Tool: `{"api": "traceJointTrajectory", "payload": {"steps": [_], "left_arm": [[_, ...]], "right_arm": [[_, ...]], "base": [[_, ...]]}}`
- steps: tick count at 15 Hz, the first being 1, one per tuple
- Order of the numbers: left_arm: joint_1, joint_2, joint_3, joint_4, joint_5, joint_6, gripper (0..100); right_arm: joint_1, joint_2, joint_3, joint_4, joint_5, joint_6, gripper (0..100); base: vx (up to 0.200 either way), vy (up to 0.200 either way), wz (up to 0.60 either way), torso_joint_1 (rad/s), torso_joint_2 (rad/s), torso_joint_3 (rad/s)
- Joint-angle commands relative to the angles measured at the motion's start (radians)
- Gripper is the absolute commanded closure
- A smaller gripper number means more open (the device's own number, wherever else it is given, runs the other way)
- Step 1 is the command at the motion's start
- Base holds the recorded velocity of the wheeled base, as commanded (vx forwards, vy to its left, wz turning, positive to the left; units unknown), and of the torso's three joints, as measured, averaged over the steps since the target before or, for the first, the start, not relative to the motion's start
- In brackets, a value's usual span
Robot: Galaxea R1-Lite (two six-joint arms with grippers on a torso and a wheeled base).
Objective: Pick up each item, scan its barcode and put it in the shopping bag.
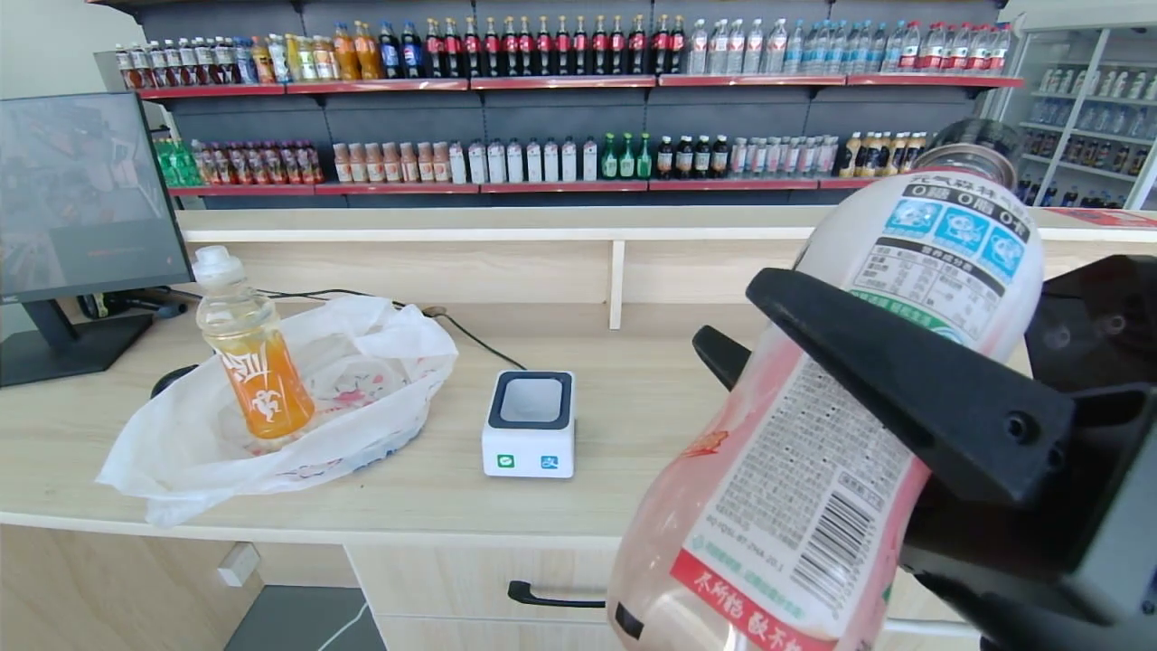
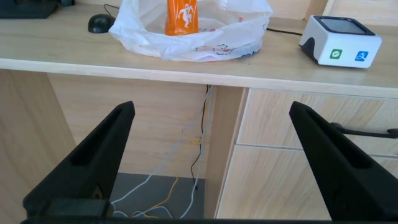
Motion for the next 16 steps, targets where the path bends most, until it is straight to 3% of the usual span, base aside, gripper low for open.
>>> {"api": "traceJointTrajectory", "payload": {"steps": [1,13,16], "left_arm": [[0.0,0.0,0.002,0.0,0.0,0.0,0],[0.0,0.0,0.0,0.001,0.0,0.0,0],[0.0,0.0,0.0,0.001,0.0,0.001,0]], "right_arm": [[0.0,-0.008,0.015,-0.002,0.001,0.001,100],[0.0,-0.008,0.012,-0.002,0.004,-0.004,100],[0.0,-0.006,0.028,-0.002,0.008,-0.082,100]], "base": [[0.0,0.0,0.0,0.0,0.0,0.0],[0.0,0.0,0.0,0.0,0.0,0.0],[0.0,0.0,0.0,0.0,0.0,0.0]]}}
